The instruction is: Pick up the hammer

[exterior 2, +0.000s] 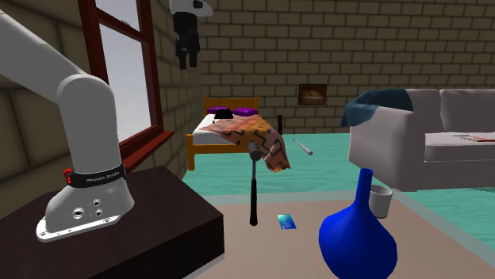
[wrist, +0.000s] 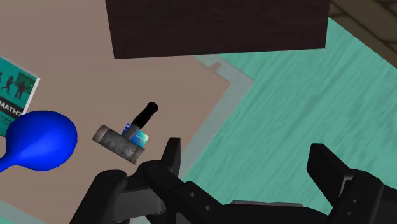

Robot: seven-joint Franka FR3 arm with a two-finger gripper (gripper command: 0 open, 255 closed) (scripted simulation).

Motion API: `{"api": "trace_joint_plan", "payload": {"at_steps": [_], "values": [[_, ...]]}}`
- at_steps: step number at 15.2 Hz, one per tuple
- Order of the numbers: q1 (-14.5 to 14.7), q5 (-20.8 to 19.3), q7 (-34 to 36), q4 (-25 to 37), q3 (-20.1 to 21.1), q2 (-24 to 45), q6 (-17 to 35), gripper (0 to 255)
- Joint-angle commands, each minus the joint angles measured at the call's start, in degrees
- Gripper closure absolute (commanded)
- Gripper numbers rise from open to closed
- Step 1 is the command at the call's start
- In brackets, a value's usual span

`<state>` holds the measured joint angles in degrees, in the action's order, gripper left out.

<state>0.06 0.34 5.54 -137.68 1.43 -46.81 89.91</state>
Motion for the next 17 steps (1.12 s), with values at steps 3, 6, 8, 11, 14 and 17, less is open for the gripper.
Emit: {"api": "trace_joint_plan", "payload": {"at_steps": [3,6,8,11,14,17], "values": [[0.56,-2.01,-5.85,-2.81,-2.88,-0.25,2.63,0],[1.27,-5.14,-14.56,-6.21,-7.38,0.41,6.92,0],[1.70,-7.21,-20.33,-7.93,-10.47,1.60,10.01,0],[2.43,-10.10,-28.93,-9.62,-15.20,4.52,14.99,0],[3.46,-12.47,-37.53,-10.23,-19.98,8.79,20.29,0],[5.00,-13.94,-46.24,-9.79,-24.77,14.27,25.76,0]]}}
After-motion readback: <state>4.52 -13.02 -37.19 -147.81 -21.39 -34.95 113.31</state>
